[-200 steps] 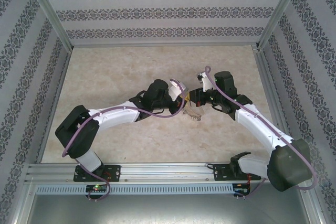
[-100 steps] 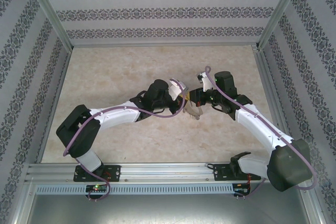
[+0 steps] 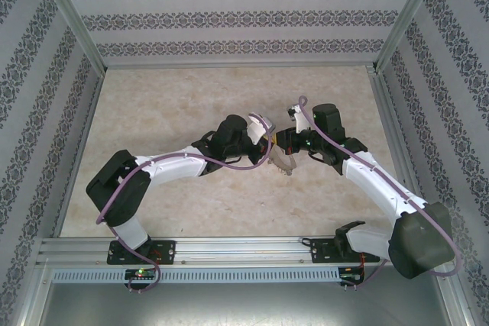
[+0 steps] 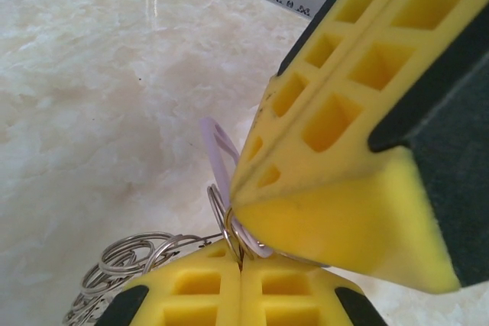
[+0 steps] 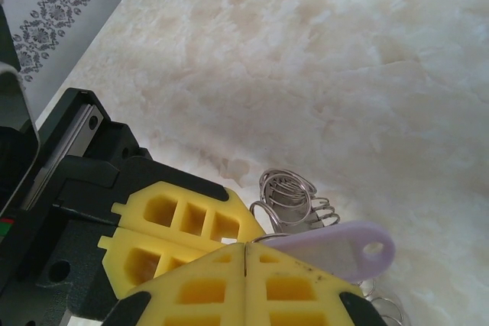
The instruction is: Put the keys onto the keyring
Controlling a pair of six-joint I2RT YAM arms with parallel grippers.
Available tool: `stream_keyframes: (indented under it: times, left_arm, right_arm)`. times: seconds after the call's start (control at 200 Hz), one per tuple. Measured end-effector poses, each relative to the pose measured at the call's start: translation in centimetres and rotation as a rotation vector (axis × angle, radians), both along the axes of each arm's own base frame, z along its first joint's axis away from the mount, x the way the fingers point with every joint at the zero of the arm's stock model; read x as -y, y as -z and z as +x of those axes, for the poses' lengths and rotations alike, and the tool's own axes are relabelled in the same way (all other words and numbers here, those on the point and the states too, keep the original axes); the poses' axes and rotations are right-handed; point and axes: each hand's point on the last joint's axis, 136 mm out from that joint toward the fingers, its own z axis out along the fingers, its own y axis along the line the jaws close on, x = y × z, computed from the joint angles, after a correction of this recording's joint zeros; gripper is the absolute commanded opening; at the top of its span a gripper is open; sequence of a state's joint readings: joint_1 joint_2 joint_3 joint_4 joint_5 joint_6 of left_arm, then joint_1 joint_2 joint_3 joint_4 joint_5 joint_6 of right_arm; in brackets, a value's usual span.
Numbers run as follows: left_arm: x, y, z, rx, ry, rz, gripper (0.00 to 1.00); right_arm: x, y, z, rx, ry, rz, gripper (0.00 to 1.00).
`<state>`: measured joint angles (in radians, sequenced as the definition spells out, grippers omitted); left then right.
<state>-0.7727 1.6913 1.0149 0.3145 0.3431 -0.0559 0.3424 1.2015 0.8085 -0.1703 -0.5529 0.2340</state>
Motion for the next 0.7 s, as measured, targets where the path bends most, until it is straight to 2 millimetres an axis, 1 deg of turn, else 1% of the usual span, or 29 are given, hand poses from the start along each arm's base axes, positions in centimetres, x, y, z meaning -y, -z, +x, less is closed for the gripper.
stream_keyframes:
  times: [0.28, 0.704]
  left_arm:
    - [0.0, 0.0, 0.0, 0.003, 0.001, -0.001, 0.0]
    - [-0.1, -1.0, -0.3, 0.057, 0.027, 0.0, 0.0]
  right_arm:
    - [0.1, 0.0, 0.0, 0.002, 0.004, -0.001, 0.0]
    - [0.9, -0.9, 0.4, 0.024, 0.032, 0.009, 0.0]
